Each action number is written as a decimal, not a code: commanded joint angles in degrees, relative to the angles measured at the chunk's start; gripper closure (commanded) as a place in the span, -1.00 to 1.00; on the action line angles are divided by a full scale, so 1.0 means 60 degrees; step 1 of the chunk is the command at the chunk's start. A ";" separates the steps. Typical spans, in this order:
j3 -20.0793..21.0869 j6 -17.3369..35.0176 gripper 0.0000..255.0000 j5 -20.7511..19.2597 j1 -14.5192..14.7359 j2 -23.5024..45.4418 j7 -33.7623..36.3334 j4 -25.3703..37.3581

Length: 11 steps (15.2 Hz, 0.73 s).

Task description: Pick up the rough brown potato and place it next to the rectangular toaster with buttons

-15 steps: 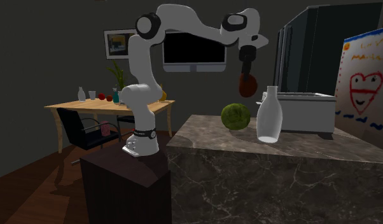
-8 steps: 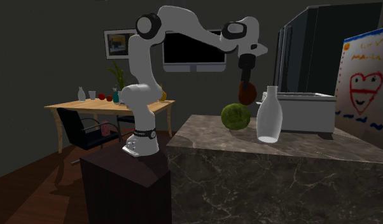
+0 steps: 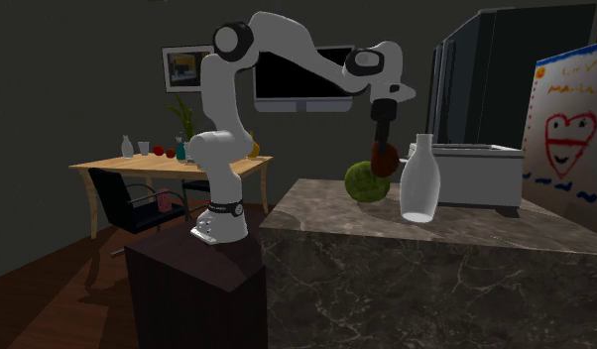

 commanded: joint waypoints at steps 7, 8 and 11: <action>-0.0004 0.0940 1.00 -0.0240 -0.0014 0.0303 0.0379 -0.0721; -0.0004 0.1051 1.00 -0.0277 -0.0015 0.0351 0.0432 -0.0798; -0.0006 0.1380 1.00 -0.0399 -0.0017 0.0507 0.0595 -0.1015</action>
